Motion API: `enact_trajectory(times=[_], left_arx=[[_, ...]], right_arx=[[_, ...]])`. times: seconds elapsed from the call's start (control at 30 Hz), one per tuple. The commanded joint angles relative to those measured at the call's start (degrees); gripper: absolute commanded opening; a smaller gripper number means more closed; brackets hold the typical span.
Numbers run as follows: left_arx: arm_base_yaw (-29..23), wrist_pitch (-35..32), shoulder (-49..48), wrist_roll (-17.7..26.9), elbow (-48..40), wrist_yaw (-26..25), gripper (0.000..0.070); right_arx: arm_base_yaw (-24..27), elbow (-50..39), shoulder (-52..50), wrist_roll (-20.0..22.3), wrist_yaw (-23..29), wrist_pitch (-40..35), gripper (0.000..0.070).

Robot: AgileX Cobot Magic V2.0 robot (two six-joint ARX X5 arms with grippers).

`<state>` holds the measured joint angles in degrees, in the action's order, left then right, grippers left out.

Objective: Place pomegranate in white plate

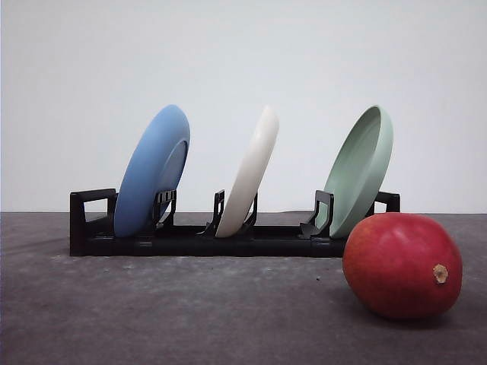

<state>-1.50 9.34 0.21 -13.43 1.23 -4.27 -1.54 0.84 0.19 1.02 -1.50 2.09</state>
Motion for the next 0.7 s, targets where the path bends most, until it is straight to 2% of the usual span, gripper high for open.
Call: enact_trajectory(times=[0.0,0.1,0.2,0.33,0.43,0.5,0.6,0.67], left_arx=[[-0.09,-2.95,-0.04,-3.72,-0.55,0.22,0.0],[-0.09,-7.14,-0.04,-5.49,-0.55,0.22,0.0],[-0.09,-11.83,-0.04,-5.44,-0.55,0.22,0.0],[-0.09,-16.85,-0.04,-5.42,-0.2,0.22,0.0],[-0.09,-16.19,-0.02,-5.51,1.49,0.26,0.0],[-0.09,-15.69,0.02,-5.51,2.86,0.26,0.0],[-0.09,-9.97,0.35,-5.46,6.79,0.31,0.0001],[-0.09,-5.16,1.0,-5.48,9.54,0.31,0.0001]], right_arx=[[-0.04,-0.24,0.02,-0.85,0.02,-2.99,0.0015],[-0.13,-0.17,0.02,-1.67,-0.13,-6.5,0.0014],[-0.15,-0.11,0.02,-4.79,1.44,-11.24,0.001],[-0.15,-0.06,0.02,-11.09,3.28,-16.9,0.0009],[-0.15,0.18,0.02,-16.19,3.28,-19.8,0.0009],[-0.15,1.22,0.02,-19.33,3.1,-18.4,0.0008],[-0.15,4.41,0.04,-23.32,3.06,-12.2,0.0008],[-0.15,6.84,0.06,-24.52,3.06,-7.24,0.0008]])
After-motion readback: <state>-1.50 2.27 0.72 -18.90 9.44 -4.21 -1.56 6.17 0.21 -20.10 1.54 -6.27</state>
